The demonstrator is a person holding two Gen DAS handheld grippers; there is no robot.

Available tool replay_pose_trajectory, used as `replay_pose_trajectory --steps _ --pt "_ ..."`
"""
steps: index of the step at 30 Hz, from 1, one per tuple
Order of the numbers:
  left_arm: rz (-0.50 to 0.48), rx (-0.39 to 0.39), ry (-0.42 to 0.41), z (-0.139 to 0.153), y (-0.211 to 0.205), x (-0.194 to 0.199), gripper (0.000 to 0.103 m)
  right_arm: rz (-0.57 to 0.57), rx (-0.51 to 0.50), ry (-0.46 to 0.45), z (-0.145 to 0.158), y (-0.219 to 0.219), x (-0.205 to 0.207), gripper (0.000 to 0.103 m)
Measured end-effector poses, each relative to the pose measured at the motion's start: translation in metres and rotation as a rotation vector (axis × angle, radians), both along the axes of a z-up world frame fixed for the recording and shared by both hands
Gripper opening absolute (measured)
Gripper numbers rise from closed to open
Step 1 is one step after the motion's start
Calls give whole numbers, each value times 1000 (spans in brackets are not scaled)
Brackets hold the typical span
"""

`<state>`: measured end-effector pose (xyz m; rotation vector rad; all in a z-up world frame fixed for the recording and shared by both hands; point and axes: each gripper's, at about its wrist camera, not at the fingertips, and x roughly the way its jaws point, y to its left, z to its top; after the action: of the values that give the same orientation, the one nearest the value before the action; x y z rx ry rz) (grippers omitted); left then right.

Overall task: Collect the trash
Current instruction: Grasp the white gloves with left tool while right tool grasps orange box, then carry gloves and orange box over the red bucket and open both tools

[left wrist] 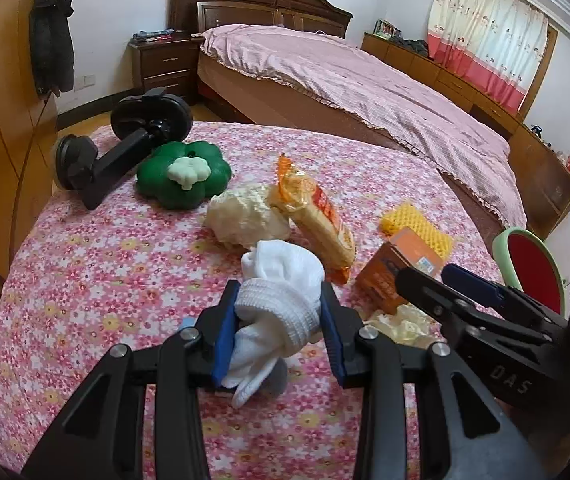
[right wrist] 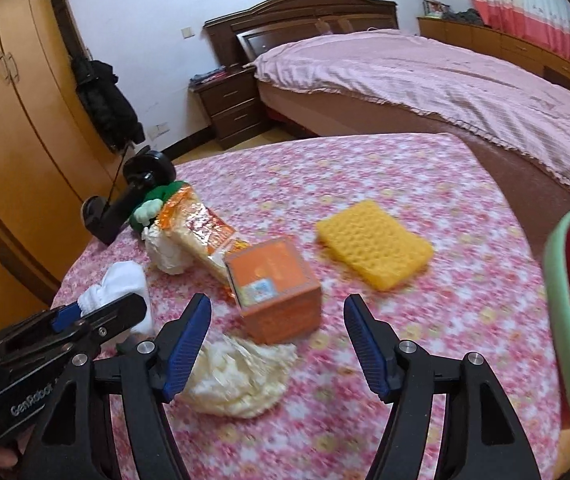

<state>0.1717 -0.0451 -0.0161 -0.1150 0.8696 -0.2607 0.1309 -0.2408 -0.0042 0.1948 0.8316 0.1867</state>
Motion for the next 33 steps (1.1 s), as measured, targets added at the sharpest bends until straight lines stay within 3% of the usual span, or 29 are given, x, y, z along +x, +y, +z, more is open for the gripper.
replay_pose_trajectory --steps 4,6,12,18,33 --pt "-3 -11 12 -4 2 0 38 21 -1 -8 -6 8 4 66" --pt "-1 -12 13 -4 2 0 39 25 -24 -15 -8 12 3 49" --pt "-8 -11 9 -4 -4 -2 39 32 -40 -61 -4 11 -6 49" --pt "-41 -15 -11 1 -14 -9 39 -34 2 -138 12 -9 -28 49" --pt "-283 -10 -142 29 -102 -34 39 -381 -22 -266 38 -99 -106 49"
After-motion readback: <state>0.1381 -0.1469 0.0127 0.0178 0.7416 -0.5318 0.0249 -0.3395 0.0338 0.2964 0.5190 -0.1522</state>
